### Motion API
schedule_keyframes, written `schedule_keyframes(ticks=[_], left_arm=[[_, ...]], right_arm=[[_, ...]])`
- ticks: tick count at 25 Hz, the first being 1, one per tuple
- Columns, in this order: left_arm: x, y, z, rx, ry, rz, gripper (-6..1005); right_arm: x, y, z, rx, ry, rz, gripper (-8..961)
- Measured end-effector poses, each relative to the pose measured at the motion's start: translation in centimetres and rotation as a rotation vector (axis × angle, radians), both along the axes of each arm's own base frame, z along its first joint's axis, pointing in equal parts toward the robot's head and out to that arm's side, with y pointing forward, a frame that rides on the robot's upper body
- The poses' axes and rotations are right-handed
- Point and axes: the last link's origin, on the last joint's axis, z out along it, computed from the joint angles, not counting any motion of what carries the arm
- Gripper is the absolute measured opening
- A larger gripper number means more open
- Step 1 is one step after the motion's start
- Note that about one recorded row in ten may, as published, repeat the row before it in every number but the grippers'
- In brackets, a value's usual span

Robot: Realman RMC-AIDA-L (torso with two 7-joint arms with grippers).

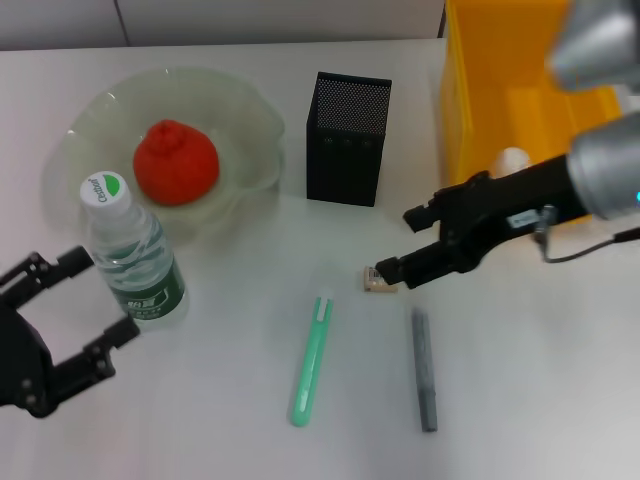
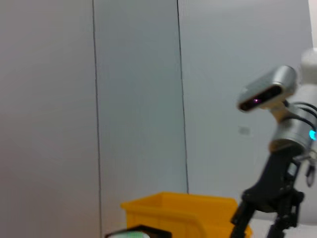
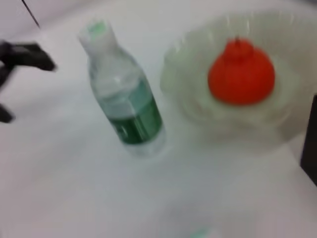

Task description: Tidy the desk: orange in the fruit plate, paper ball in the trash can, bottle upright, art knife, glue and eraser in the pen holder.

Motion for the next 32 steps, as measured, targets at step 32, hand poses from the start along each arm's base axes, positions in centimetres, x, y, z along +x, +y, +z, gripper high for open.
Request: schedule_keyframes(ticks=[32], left_arm=[[-0.5,1.0,-2.3,-0.094,0.03,0.057,765]], right_arm=[[-6.4,0.0,-10.5,-0.066,-0.42,-0.123,783]])
